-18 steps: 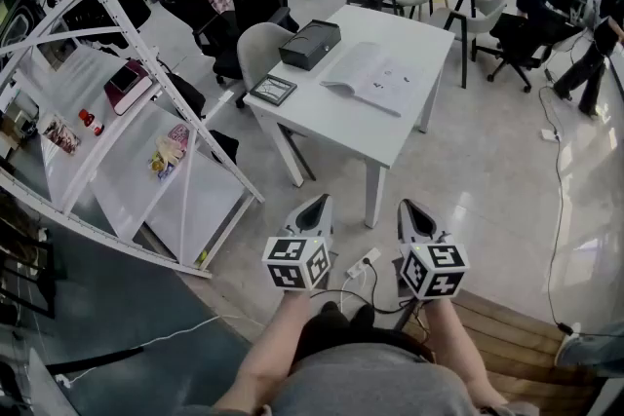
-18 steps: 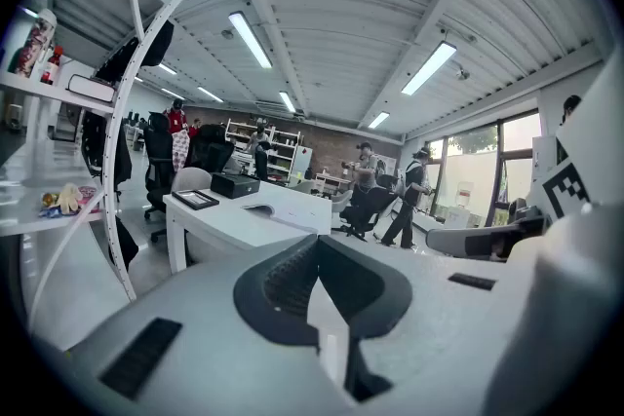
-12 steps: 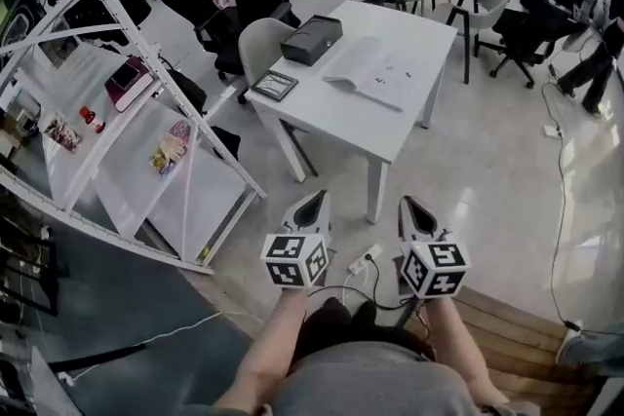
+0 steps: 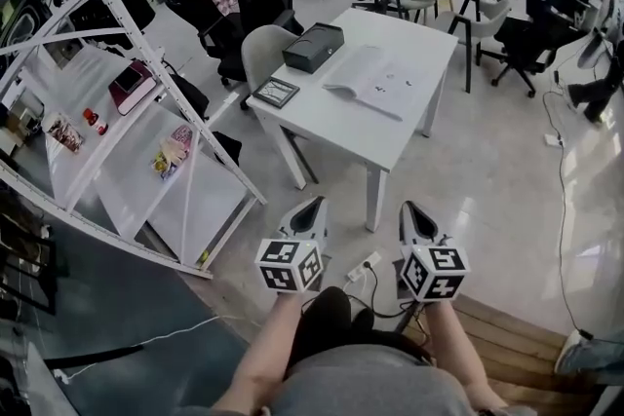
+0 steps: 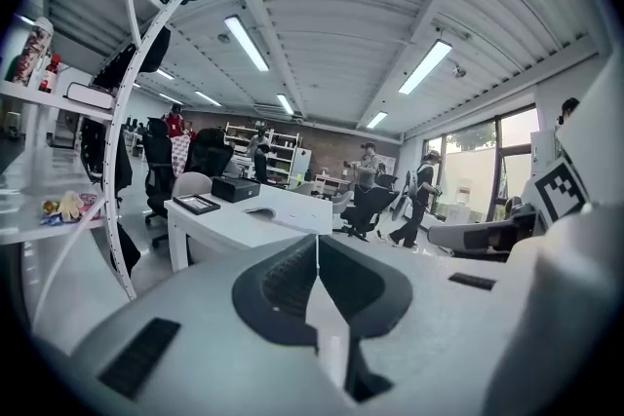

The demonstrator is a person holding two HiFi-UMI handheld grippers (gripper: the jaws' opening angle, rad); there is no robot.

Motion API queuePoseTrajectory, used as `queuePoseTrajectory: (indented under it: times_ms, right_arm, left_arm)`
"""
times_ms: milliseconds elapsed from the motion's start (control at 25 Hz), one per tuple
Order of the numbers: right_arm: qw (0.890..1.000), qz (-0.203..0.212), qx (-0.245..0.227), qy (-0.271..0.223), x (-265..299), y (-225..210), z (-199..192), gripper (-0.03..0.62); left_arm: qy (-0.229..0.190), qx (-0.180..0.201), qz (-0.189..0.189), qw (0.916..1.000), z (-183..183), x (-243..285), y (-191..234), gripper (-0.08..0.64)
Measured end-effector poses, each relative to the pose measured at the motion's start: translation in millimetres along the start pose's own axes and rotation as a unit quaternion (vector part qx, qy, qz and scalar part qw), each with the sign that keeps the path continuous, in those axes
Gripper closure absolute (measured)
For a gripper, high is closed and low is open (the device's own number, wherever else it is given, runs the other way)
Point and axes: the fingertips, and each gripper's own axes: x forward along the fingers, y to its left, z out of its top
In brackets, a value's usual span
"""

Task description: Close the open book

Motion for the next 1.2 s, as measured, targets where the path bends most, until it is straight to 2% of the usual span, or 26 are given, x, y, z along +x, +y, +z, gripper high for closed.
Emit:
queuePoseTrajectory:
  times_ms: [640,1200]
  right_arm:
    - [1.0,0.011,0.002,0.002,22.1,-4.1,7.9,0.588]
    - [1.0,-0.004,-0.011,0.024,128.6,5.2,18.5,0.588]
  left_arm:
    - [-0.001,0.004,0.016,0.9999,7.2,20.5,22.1,0.549]
    - [0.016,-0.017,-0.01,0.9997,23.1,106.0,104.4,0.461]
